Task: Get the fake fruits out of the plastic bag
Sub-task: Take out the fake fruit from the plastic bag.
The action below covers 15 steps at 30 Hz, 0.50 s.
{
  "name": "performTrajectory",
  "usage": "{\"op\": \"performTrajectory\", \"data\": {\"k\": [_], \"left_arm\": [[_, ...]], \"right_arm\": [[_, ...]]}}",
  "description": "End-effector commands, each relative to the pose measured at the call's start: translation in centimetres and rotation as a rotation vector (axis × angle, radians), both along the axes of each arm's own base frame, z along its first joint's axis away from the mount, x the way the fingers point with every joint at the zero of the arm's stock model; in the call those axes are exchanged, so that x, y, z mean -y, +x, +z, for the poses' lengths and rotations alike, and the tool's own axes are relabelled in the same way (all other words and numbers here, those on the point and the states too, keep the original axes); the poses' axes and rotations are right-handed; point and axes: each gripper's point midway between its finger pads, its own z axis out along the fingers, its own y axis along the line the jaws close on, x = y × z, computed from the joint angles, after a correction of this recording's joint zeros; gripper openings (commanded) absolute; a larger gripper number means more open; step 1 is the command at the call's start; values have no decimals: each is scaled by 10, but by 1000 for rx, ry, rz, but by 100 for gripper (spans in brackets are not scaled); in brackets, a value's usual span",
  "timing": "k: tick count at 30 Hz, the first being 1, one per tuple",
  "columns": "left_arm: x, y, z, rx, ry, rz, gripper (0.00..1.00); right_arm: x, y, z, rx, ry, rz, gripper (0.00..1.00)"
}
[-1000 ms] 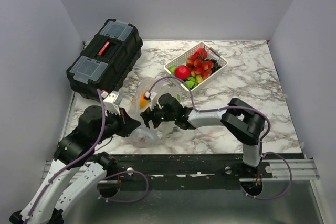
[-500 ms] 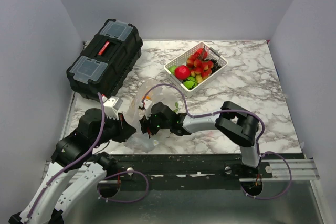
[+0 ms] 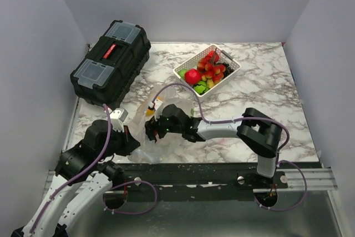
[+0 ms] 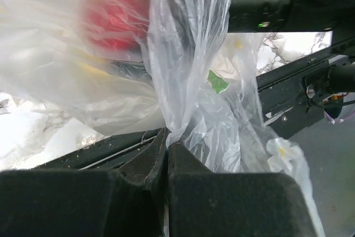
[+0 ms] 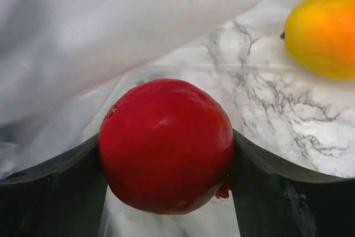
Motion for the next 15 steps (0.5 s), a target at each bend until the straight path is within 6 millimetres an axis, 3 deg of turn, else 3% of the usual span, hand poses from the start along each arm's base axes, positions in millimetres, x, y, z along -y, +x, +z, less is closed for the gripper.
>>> {"op": "performTrajectory", "data": {"k": [1, 9, 15], "left_arm": [[-4, -1, -9, -28, 16, 22, 0], [-3, -1, -10, -38, 18, 18, 0], [-7, 3, -6, -17, 10, 55, 0]], "right_arm": [[2, 4, 38, 57, 92, -31, 28], [24, 6, 49, 118, 81, -71, 24], [41, -1, 27, 95, 6, -63, 24]]}}
